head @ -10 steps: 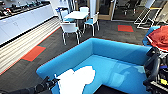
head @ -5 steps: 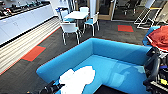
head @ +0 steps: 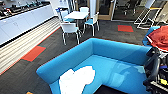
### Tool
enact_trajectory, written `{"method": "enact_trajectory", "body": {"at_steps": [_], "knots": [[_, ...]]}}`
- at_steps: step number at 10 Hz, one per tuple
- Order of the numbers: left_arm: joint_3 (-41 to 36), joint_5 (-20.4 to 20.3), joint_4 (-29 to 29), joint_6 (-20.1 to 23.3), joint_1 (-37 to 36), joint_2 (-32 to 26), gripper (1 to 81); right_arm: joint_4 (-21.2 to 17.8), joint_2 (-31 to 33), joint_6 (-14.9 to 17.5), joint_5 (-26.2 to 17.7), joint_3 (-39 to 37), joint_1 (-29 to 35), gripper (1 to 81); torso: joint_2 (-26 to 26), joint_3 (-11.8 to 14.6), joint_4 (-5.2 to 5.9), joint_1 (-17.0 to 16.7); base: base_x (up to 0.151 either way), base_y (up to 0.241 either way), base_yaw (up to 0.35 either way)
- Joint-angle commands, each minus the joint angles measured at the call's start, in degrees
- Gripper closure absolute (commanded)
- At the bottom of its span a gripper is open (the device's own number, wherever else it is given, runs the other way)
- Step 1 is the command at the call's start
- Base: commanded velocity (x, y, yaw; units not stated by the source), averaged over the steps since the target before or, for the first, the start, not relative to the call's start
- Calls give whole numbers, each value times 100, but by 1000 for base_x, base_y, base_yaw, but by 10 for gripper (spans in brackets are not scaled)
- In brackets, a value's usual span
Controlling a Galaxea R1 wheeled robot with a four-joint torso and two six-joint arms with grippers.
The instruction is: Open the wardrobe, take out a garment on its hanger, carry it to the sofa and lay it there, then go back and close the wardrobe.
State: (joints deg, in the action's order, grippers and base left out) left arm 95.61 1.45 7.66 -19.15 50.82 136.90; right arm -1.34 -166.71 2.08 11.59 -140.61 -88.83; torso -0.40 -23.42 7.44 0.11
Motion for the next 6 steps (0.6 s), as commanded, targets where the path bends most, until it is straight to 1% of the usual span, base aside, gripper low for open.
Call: {"method": "enact_trajectory", "body": {"at_steps": [1, 3, 4, 5, 6], "knots": [[-517, 374, 1851, 35, 967, -303, 10, -15, -40, -32, -386, -18, -8, 10, 0, 0, 0, 0, 0, 0, 0], [-192, 312, 2214, 52, 1749, -242, 10, -7, -102, -41, -386, -141, 1, 10, 0, 462, 0, -2, 0, 0, 0], [147, 303, 2232, 52, 2057, -94, 10, -7, -163, -41, -377, -254, 1, 10, 0, 59, 0, -2, 0, 0, 0], [520, 294, 2205, 43, 2295, 92, 10, -15, -234, -41, -386, -352, 10, 10, -2, 175, 0, -2, 0, 0, 0], [766, 294, 2188, 43, 2480, 233, 10, -15, -269, -50, -386, -423, 10, 10, -5, 260, -270, -4, 0, 0, 0]]}}
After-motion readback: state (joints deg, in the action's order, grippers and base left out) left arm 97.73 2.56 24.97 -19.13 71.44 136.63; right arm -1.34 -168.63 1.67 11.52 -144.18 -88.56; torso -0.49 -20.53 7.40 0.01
